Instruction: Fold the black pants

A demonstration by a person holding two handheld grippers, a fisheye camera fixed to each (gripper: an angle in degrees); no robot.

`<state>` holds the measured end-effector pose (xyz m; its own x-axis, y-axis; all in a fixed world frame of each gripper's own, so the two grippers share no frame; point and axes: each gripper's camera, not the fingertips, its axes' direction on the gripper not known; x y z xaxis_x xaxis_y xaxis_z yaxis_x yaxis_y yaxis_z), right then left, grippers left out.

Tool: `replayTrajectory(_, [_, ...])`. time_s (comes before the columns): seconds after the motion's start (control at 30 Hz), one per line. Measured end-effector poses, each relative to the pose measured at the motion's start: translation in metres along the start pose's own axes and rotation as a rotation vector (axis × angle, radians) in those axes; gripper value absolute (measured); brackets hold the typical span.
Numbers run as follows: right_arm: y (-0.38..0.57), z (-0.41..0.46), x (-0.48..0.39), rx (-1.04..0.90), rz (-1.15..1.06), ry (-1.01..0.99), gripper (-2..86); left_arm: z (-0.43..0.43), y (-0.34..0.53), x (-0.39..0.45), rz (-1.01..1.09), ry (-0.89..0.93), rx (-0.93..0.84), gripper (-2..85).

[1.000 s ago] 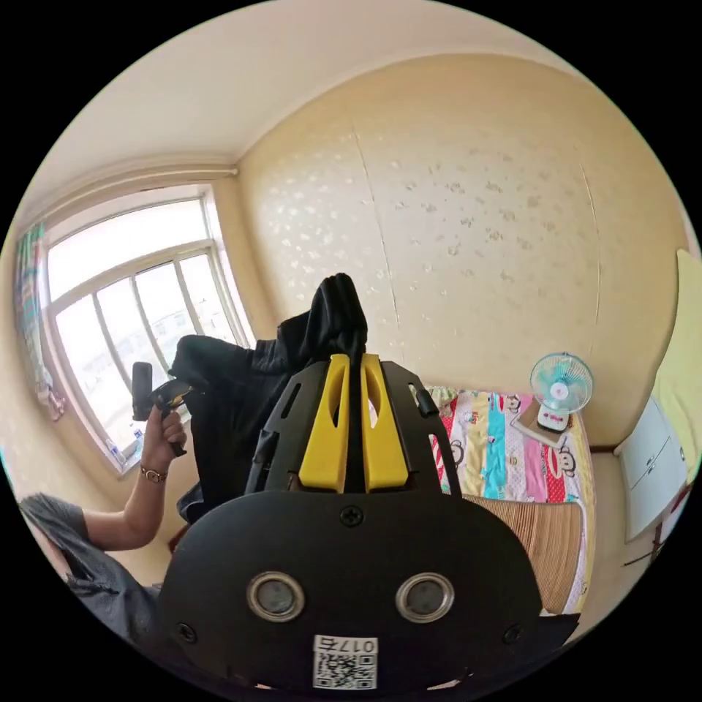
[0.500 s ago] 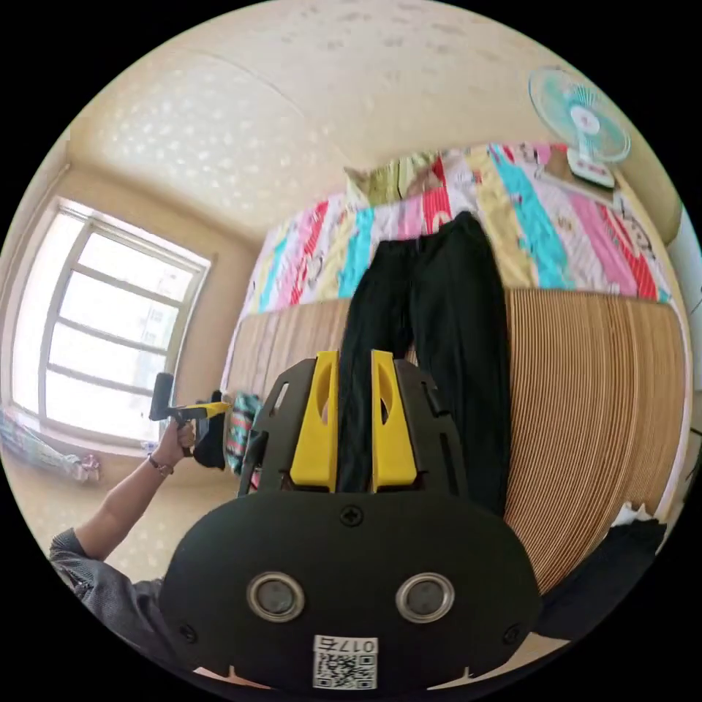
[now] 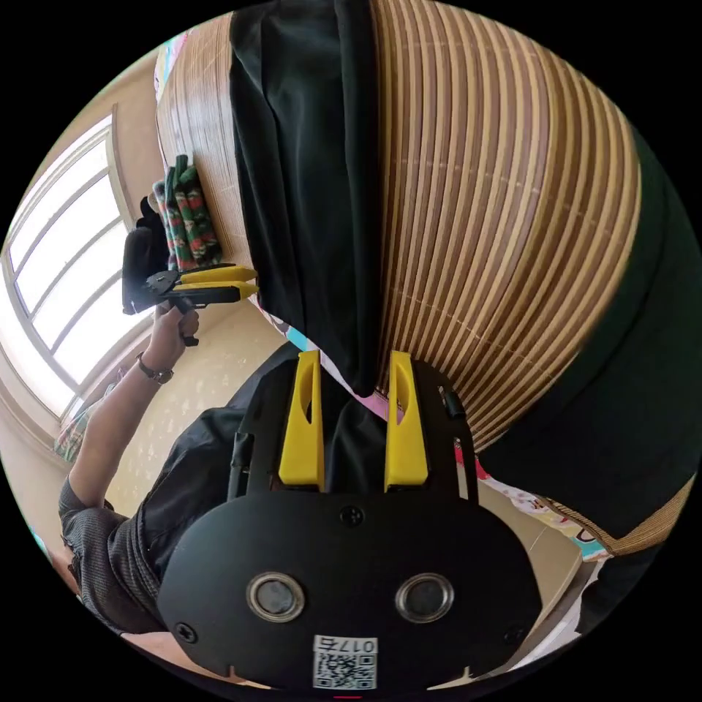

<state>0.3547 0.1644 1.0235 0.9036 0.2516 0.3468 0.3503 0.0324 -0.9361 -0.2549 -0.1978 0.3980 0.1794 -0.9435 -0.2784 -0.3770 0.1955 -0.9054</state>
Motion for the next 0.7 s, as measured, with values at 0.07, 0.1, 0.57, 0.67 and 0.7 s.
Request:
replayTrajectory(0.07, [-0.007, -0.001, 0.01, -0.029, -0.004, -0.018, 10.9, -0.009, -0.013, -0.006, -0.009, -0.045, -0.008, 7.8])
replayTrajectory(0.1, [-0.009, -0.005, 0.017, -0.039, -0.003, -0.027, 9.4, -0.012, -0.016, -0.009, -0.014, -0.04, -0.008, 7.5])
replayTrajectory(0.57, [0.044, -0.051, 0.085, -0.109, 0.012, -0.017, 5.4, -0.062, 0.02, -0.124, -0.102, 0.394, 0.119, 0.4])
replayTrajectory(0.67, [0.068, -0.076, 0.094, -0.037, -0.019, 0.004, 8.0, -0.071, 0.043, -0.146, -0.194, 0.425, 0.197, 3.7])
replayTrajectory(0.7, [0.083, -0.094, 0.098, 0.043, -0.023, 0.03, 8.4, -0.072, 0.046, -0.15, -0.209, 0.431, 0.204, 4.3])
